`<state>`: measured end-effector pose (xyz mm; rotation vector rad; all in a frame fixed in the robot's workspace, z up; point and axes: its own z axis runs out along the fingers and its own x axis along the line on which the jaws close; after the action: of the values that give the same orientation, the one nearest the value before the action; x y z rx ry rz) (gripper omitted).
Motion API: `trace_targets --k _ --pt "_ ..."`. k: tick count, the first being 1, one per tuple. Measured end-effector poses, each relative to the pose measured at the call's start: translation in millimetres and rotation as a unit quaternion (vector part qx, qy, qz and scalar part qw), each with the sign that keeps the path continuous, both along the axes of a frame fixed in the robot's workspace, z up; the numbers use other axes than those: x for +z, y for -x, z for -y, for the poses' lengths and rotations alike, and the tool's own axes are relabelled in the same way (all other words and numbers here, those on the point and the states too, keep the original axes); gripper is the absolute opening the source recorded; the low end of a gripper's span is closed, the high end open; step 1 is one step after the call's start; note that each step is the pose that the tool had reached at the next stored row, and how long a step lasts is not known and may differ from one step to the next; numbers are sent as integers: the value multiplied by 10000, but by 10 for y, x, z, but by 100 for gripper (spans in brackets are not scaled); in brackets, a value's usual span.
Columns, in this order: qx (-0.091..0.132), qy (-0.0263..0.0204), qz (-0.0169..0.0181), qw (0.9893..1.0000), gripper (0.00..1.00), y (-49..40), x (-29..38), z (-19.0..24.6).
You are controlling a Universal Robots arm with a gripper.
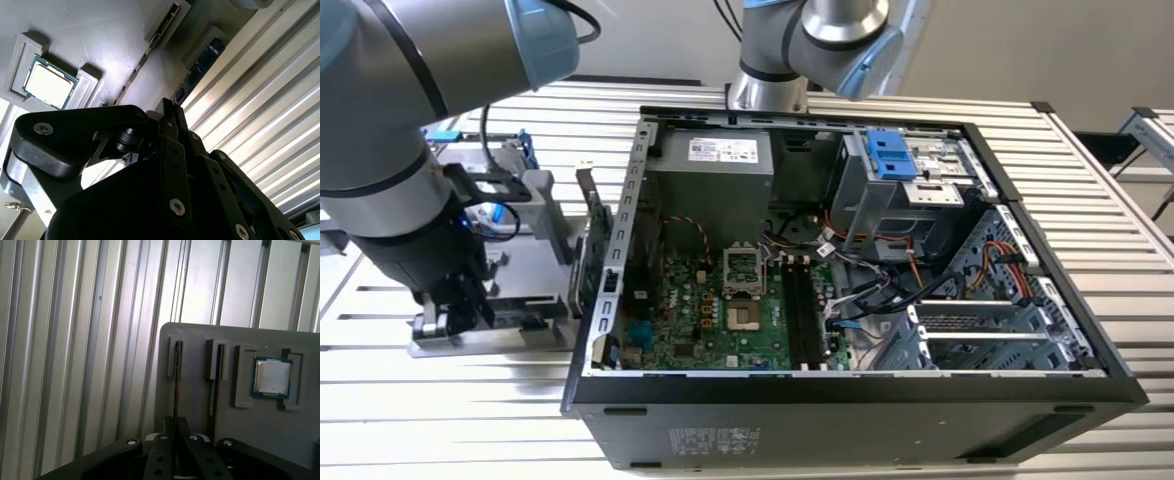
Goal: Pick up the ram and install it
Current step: 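Pick up the ram and move it above insertion slot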
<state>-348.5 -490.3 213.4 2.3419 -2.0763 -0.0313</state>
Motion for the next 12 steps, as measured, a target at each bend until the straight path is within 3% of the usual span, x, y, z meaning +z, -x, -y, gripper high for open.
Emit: trace_targets --k 12 --pt "0 1 -1 10000 0 1 59 0"
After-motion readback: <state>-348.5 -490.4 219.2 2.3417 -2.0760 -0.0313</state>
